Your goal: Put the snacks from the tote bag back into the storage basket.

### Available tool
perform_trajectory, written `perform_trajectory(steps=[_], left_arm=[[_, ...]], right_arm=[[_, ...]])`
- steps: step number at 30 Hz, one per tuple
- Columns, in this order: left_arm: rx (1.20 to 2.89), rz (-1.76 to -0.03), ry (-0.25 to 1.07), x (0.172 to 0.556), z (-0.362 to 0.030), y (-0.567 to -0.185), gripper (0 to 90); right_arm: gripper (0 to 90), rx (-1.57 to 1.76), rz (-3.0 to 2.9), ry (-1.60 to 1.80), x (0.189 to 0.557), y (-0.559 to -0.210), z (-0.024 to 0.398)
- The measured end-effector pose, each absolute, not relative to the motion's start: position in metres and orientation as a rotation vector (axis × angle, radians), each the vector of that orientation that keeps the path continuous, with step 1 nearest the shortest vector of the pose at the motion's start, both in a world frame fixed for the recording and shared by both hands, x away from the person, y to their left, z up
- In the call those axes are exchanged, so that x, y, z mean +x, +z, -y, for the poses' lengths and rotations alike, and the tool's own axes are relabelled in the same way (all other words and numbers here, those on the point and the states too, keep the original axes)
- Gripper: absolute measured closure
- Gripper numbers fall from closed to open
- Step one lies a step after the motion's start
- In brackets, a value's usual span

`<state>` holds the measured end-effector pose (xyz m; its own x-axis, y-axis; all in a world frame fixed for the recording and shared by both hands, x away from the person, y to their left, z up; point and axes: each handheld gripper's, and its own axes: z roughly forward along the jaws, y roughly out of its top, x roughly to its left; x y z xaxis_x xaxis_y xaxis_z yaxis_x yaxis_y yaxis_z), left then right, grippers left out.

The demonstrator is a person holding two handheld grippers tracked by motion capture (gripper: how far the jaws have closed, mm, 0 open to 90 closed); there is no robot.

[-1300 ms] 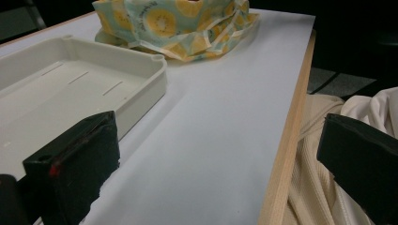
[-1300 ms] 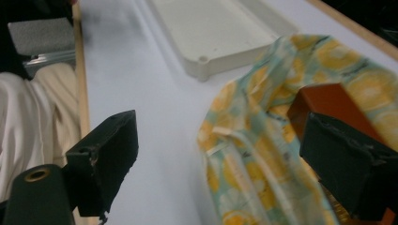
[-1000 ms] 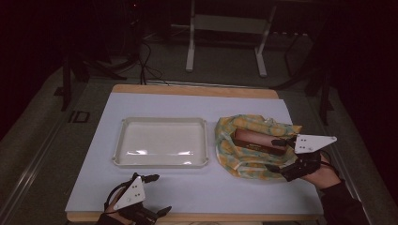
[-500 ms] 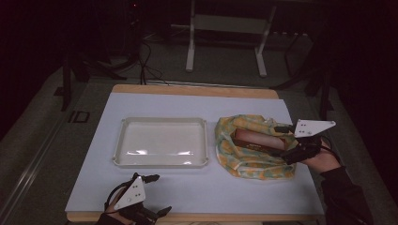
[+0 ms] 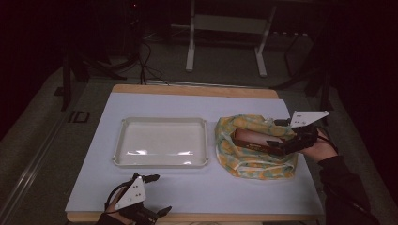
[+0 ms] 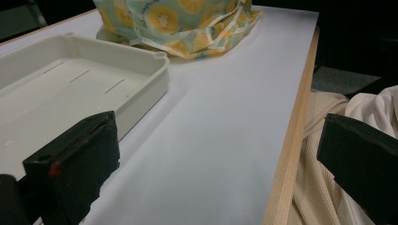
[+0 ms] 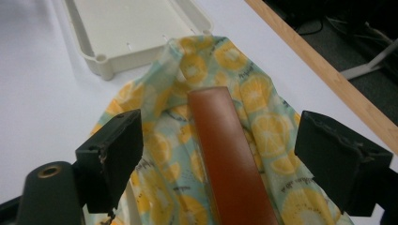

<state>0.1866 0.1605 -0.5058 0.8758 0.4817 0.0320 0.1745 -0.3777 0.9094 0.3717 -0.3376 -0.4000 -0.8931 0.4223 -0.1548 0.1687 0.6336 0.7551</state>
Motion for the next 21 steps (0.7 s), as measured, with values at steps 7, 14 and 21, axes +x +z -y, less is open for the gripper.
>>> perform_trajectory(steps=[7, 14, 21], left_arm=[[1.961, -0.483, 0.36, 0.187, -0.16, -0.506, 0.0], [1.962, -0.481, 0.362, 0.187, -0.16, -0.506, 0.0], [1.969, -0.475, 0.358, 0.187, -0.159, -0.507, 0.0]], right_arm=[[17.3, 0.524, -2.565, 1.072, 0.384, -0.41, 0.341], [17.4, 0.579, -2.601, 1.019, 0.395, -0.425, 0.346], [20.9, 0.619, -2.652, 0.949, 0.405, -0.446, 0.351]])
